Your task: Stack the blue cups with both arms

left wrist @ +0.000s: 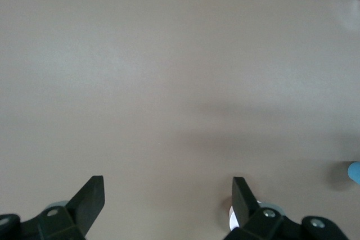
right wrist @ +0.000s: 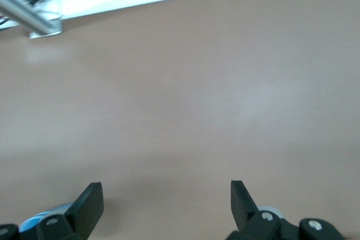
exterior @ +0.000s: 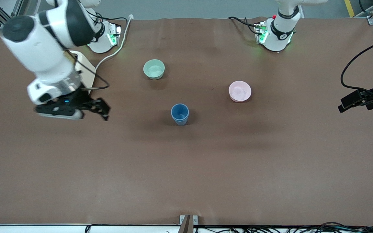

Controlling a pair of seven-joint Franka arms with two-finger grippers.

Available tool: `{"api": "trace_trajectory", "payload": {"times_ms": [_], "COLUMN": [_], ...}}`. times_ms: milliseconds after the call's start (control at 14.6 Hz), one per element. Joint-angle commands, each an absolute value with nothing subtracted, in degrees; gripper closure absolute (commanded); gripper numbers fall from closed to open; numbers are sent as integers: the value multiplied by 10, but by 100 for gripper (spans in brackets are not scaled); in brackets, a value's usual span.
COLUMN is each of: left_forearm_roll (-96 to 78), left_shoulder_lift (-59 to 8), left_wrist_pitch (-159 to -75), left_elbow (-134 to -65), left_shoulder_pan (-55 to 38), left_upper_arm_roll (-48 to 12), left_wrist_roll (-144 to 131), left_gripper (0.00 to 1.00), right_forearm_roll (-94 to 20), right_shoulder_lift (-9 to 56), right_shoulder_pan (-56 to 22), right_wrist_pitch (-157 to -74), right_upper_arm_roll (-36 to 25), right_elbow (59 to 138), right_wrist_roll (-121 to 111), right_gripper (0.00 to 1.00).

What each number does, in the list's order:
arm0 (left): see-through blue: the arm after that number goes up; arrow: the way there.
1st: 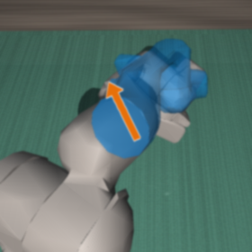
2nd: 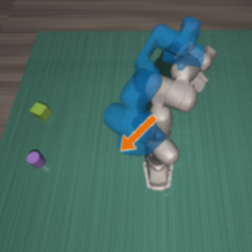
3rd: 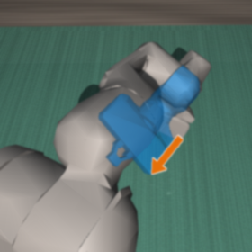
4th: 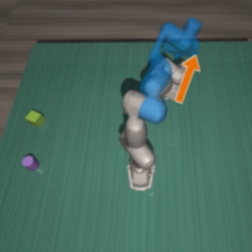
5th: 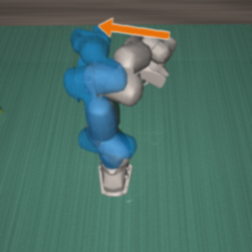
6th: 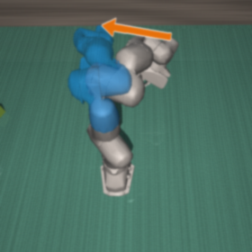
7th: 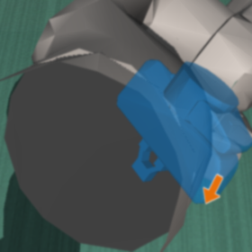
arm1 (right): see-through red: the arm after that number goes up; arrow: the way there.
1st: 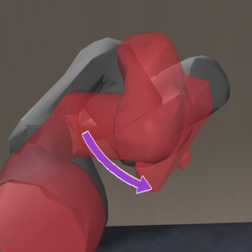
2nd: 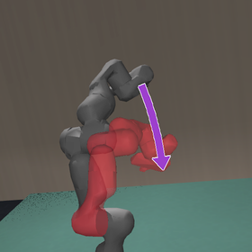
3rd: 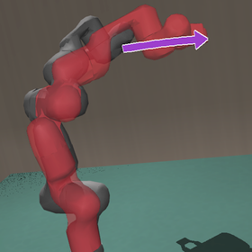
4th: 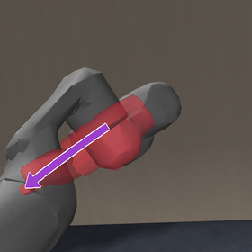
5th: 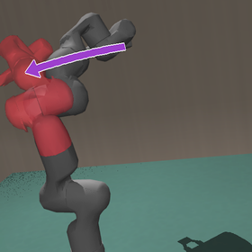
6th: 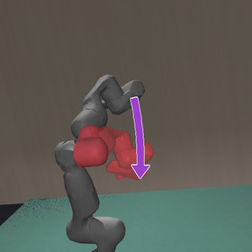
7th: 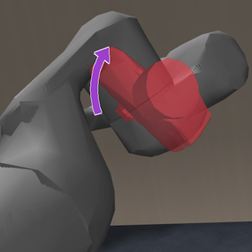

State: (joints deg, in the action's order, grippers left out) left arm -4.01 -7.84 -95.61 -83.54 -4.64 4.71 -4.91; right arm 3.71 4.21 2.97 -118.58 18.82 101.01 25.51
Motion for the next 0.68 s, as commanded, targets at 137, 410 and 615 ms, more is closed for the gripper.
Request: {"api": "trace_trajectory", "payload": {"times_ms": [137,410,615], "left_forearm_roll": [-32,-30,-30], "left_shoulder_lift": [-67,-66,-64], "left_wrist_pitch": [-964,-964,-962], "left_elbow": [-847,-847,-848], "left_shoulder_pan": [-48,-47,-47], "left_upper_arm_roll": [40,40,40], "left_wrist_roll": [-54,-53,-54], "left_gripper": [0,0,0], "right_forearm_roll": [37,34,-6], "right_shoulder_lift": [30,29,28], "right_shoulder_pan": [27,26,27], "right_wrist_pitch": [-1027,-953,-868], "right_upper_arm_roll": [93,22,-21], "right_elbow": [919,862,804], "right_wrist_roll": [170,71,43], "right_gripper": [0,0,0]}}
